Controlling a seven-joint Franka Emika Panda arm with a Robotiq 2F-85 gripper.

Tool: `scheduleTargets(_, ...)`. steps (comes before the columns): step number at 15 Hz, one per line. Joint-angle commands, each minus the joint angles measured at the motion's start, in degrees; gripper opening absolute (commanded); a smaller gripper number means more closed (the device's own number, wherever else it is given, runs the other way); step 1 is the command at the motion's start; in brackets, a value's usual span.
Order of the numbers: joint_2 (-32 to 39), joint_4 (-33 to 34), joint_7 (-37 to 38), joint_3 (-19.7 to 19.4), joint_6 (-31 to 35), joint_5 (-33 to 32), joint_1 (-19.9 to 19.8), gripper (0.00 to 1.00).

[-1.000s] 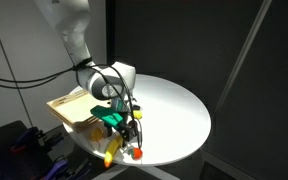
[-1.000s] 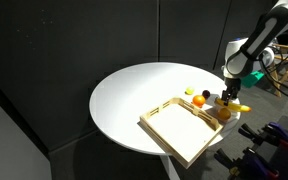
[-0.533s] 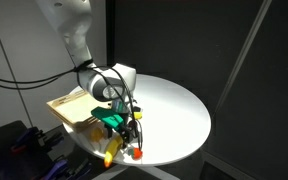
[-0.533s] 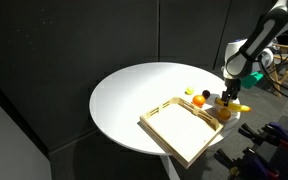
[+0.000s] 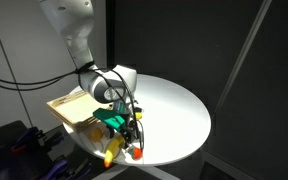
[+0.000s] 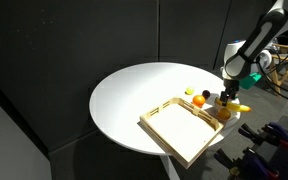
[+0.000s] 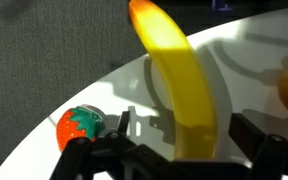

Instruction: Put the banana in the crate

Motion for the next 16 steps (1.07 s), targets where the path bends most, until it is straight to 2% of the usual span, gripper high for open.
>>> scheduleTargets(1, 1.0, 1.3, -0.2, 0.8, 0.5, 0.9, -1.0, 0.74)
scheduleTargets(8, 0.6, 1.4, 1.6, -0.5, -1.4, -0.5, 0.4, 0.18)
scheduleTargets(16, -7.4, 0.2, 5.8, -3.2, -11.0, -3.8, 3.9, 0.16)
